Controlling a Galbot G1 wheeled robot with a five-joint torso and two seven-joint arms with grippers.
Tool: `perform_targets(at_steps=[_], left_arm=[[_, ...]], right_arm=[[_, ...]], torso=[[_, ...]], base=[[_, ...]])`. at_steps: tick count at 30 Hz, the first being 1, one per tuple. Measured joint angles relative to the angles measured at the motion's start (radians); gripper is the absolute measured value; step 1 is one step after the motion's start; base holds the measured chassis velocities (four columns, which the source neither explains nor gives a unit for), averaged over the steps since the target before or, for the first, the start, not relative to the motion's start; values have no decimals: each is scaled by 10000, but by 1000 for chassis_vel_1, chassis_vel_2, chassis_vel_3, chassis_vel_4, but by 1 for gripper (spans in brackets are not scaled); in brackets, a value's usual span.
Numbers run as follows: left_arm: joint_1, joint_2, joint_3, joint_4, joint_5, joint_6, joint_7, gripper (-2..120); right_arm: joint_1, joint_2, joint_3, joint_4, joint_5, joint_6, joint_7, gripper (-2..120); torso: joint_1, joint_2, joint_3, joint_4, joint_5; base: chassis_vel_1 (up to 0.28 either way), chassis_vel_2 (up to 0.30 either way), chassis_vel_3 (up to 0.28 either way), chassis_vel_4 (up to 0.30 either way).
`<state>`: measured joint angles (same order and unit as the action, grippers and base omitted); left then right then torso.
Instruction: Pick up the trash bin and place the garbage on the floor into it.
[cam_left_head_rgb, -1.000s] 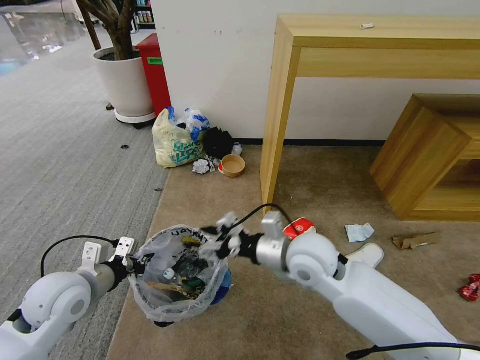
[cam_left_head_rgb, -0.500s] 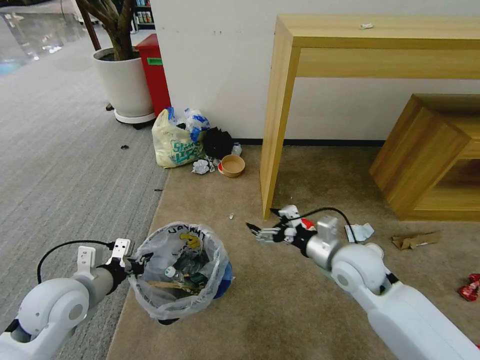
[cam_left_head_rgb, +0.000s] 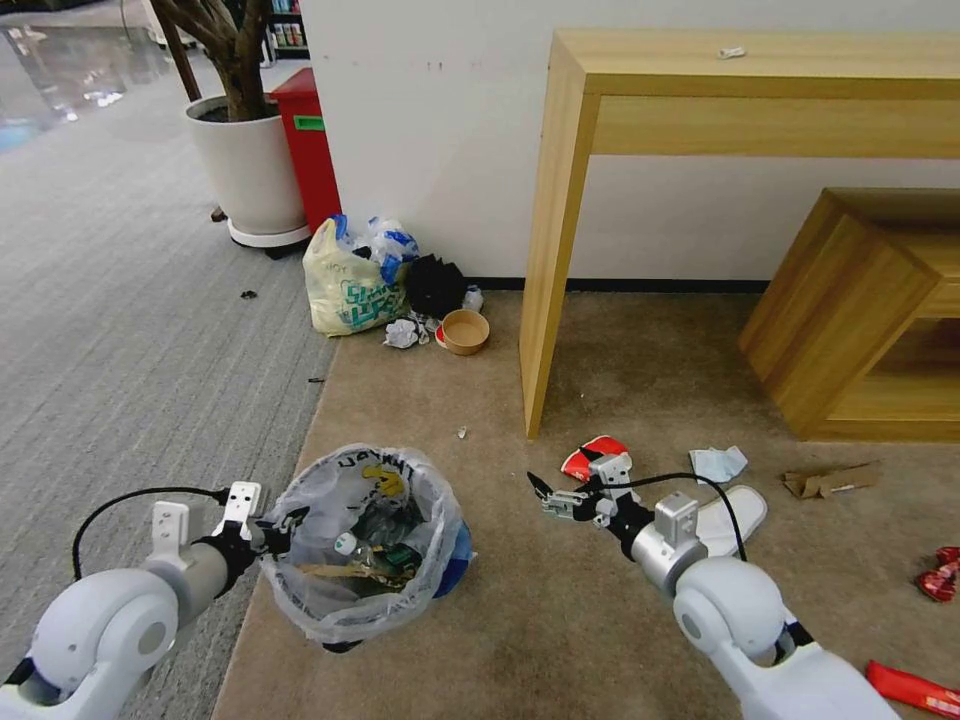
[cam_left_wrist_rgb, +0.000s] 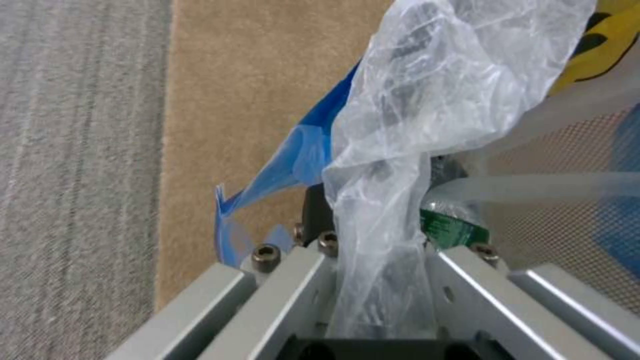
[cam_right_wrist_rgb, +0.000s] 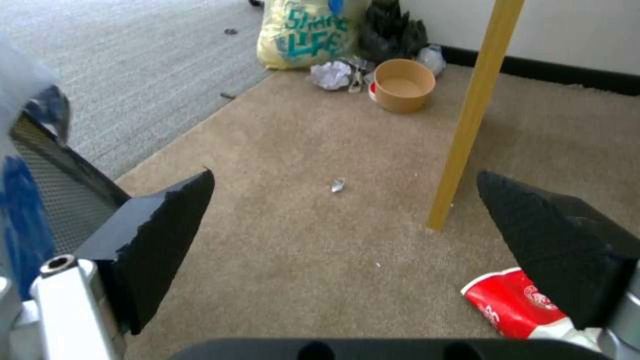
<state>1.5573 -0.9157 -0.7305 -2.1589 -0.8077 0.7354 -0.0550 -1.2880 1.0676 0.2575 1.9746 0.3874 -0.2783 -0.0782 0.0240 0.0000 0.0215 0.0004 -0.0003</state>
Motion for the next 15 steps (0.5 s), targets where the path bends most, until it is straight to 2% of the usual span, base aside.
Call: perform_targets(at_steps=[15], left_arm=[[279,-247,-32,-326,198,0,9,0]], right_arm=[[-741,761,475,24,-507,503,129,100]], torso=[[1,0,1,-4,-2]], base=[[0,0,0,0]])
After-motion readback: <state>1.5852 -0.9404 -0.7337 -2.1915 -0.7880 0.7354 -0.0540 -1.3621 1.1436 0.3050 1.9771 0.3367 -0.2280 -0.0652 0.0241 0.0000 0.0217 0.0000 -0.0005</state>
